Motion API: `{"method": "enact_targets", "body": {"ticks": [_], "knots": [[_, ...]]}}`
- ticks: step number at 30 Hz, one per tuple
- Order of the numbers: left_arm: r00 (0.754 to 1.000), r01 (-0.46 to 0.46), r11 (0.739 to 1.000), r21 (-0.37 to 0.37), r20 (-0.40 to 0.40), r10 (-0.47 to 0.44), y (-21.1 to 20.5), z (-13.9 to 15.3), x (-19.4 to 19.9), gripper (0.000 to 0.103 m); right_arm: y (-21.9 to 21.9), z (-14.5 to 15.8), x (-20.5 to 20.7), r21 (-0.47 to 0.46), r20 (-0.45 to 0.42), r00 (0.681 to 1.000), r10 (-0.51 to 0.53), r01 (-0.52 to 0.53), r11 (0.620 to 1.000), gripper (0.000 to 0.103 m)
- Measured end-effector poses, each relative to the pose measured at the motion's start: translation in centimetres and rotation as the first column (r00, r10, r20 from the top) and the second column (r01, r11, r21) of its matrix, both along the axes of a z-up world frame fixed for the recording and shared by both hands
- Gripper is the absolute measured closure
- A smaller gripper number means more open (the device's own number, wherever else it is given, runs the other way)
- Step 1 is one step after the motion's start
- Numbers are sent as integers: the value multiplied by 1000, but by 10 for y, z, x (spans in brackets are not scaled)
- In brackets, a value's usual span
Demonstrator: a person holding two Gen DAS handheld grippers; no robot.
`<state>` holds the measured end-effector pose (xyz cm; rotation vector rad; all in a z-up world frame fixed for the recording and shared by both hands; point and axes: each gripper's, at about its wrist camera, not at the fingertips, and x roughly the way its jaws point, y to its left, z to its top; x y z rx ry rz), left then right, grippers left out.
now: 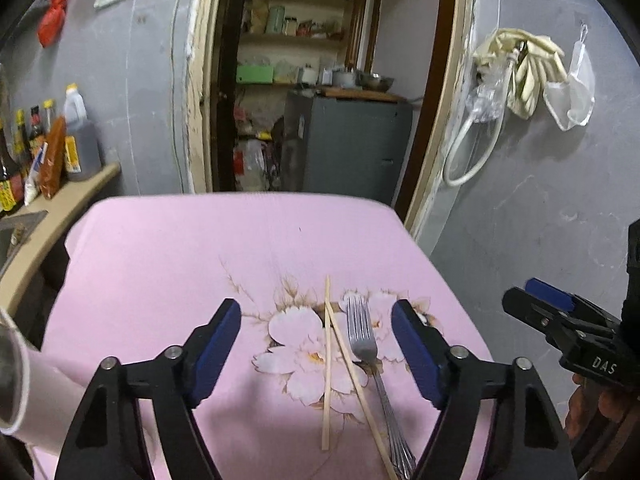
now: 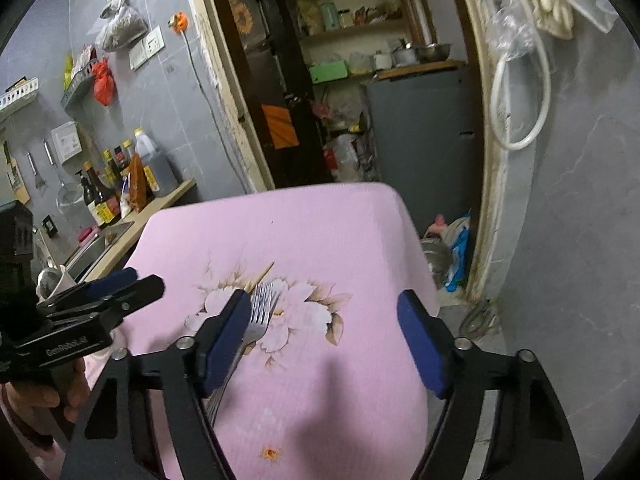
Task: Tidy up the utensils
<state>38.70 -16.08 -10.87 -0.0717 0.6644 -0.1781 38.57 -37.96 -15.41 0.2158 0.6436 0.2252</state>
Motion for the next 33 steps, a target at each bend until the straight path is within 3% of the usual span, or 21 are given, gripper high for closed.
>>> {"method": "enact_targets", "body": {"ticks": [2,12,22,33], "knots": [[999,11,1000,-9,-33,-12,-1,-9,7,37,4,-6,6,4,-14,1000,18,-17,1000,41],[985,47,997,-65,-164,-57,0,-40,35,55,19,-37,32,43,-92,991,94,-91,995,54],[958,73,997,-26,-277,-78,-3,-67,53,67,38,-51,60,41,-143,973,184,-180,983,65],[956,94,996,5,-281,-89,-9,-70,73,74,56,-63,92,67,-205,932,298,-290,955,67]]}}
